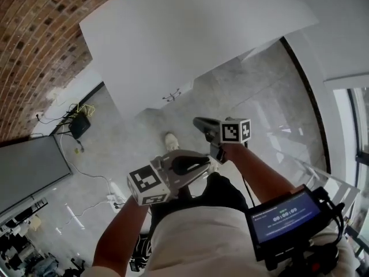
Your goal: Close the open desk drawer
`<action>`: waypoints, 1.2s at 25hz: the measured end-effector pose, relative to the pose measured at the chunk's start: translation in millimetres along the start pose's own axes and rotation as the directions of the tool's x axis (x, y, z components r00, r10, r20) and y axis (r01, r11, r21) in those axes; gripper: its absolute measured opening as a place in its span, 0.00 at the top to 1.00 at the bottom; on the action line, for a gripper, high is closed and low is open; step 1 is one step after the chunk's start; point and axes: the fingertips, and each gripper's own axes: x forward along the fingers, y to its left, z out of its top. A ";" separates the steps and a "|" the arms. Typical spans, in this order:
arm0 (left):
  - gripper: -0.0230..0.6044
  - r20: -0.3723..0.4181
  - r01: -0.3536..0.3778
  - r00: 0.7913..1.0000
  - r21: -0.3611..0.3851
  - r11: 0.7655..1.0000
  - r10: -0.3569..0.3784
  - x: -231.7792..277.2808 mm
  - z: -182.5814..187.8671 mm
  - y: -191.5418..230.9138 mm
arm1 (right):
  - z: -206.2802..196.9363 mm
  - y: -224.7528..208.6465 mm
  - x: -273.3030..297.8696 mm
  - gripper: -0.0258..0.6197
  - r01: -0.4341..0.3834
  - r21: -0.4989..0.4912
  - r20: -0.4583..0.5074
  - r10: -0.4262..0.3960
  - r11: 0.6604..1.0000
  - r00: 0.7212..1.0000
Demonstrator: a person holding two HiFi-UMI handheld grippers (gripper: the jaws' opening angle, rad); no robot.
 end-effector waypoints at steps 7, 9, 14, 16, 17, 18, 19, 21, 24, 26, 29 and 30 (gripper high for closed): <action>0.96 0.016 -0.079 0.997 -0.026 0.997 0.079 -6.1 10.9 -34.0 | 4.4 89.3 -76.9 0.96 -0.007 -0.200 -0.013 0.005 0.980 1.000; 0.96 0.026 -0.123 0.992 -0.044 0.991 0.125 -3.4 11.0 -43.2 | -0.2 109.1 -99.8 0.96 -0.034 -0.241 -0.016 0.031 0.970 0.999; 0.96 0.063 -0.162 0.984 -0.048 0.986 0.165 8.2 16.9 -78.9 | -4.7 154.2 -151.8 0.96 -0.080 -0.373 -0.020 0.078 0.924 0.997; 0.96 0.078 -0.158 0.984 -0.041 0.987 0.161 14.9 18.4 -102.6 | -12.2 174.3 -172.2 0.96 -0.096 -0.439 -0.042 0.086 0.894 0.995; 0.96 0.083 -0.160 0.983 -0.035 0.986 0.163 17.8 18.0 -117.9 | -19.3 185.2 -184.5 0.96 -0.099 -0.477 -0.055 0.083 0.873 0.995; 0.96 0.090 -0.167 0.982 -0.026 0.986 0.168 19.9 17.4 -134.2 | -27.7 196.4 -197.7 0.96 -0.100 -0.519 -0.066 0.077 0.849 0.995; 0.96 0.101 -0.177 0.979 -0.017 0.984 0.178 21.0 17.3 -149.2 | -35.7 206.6 -210.0 0.96 -0.100 -0.560 -0.076 0.069 0.822 0.995; 0.96 0.130 -0.203 0.971 -0.004 0.979 0.202 19.6 18.6 -166.4 | -45.2 220.7 -224.9 0.96 -0.102 -0.629 -0.091 0.057 0.771 0.994; 0.96 0.148 -0.241 0.960 0.017 0.970 0.236 11.6 20.3 -165.8 | -46.9 229.4 -224.1 0.96 -0.117 -0.685 -0.115 0.052 0.720 0.992; 0.96 0.144 -0.259 0.957 0.028 0.966 0.252 5.9 17.9 -165.4 | -52.2 234.7 -221.5 0.96 -0.131 -0.710 -0.130 0.054 0.692 0.990; 0.96 0.151 -0.290 0.947 0.031 0.957 0.282 -2.7 18.1 -167.3 | -60.4 247.7 -218.4 0.96 -0.146 -0.761 -0.150 0.048 0.632 0.988; 0.96 0.157 -0.300 0.943 0.027 0.953 0.293 -4.7 19.0 -168.3 | -62.6 251.5 -217.5 0.96 -0.152 -0.774 -0.156 0.047 0.615 0.987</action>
